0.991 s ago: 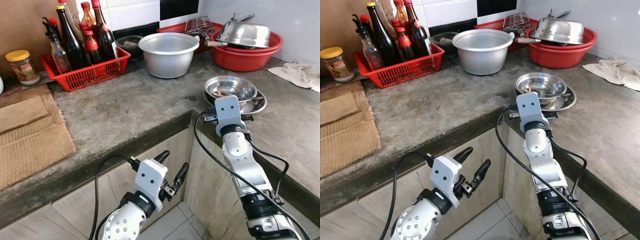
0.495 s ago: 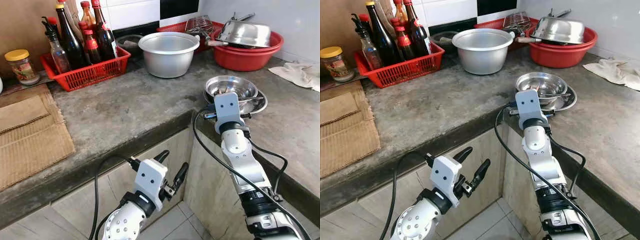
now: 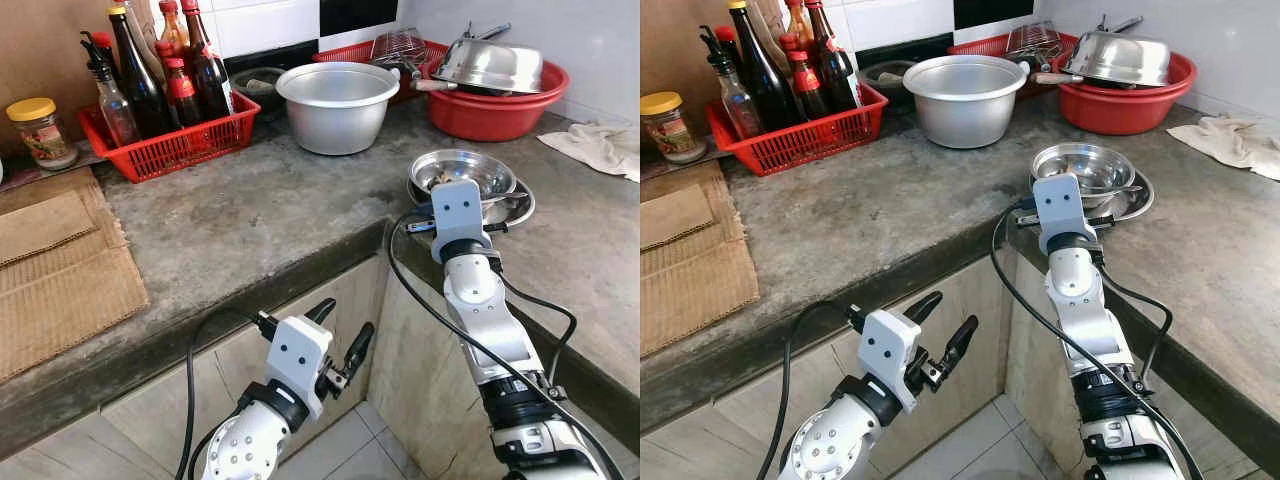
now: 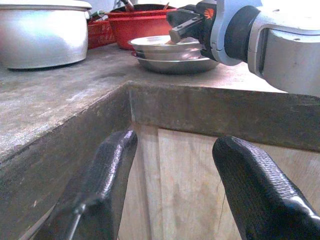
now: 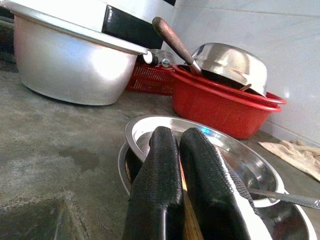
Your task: Kitchen organization
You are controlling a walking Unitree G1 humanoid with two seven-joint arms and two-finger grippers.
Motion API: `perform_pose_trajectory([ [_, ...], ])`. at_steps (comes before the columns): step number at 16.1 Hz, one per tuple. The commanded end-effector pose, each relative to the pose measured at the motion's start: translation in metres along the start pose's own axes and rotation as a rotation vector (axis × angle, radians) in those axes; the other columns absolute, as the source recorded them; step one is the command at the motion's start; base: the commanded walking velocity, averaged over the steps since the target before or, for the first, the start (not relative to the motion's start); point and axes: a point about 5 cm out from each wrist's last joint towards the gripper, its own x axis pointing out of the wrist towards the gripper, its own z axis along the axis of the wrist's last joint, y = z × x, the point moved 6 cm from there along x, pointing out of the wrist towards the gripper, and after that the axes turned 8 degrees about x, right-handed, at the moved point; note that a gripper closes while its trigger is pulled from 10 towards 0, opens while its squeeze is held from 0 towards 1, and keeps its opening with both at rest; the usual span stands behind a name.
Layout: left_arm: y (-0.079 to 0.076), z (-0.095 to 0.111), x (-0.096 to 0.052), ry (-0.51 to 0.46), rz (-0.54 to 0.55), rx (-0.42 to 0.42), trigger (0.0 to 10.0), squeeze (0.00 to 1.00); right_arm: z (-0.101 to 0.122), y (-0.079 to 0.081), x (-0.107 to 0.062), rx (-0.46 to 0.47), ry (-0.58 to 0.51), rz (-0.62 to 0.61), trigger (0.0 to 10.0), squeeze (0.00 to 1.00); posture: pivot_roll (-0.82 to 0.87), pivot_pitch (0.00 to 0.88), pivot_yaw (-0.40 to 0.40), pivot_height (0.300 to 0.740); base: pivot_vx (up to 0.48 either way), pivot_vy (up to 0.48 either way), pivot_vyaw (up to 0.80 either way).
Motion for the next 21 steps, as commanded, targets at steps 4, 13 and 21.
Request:
perform_pose_trajectory([
  [4,0.001,-0.002,0.0,0.013,0.006,0.007,10.0,0.0,0.006,0.004,0.001,0.037,-0.016,0.007,0.0,0.0,0.0,0.068,0.005,0.74,0.0,0.0,0.0],
  [13,0.0,-0.003,0.0,0.016,0.005,0.007,10.0,0.0,0.062,-0.011,-0.001,0.184,-0.198,-0.061,0.0,0.0,-0.01,0.053,0.003,0.74,0.0,0.0,0.0],
  [21,0.01,-0.007,0.0,0.035,0.055,-0.031,10.0,0.0,0.088,-0.011,-0.032,0.395,-0.245,-0.03,0.0,0.0,-0.01,0.047,0.009,0.74,0.0,0.0,0.0],
])
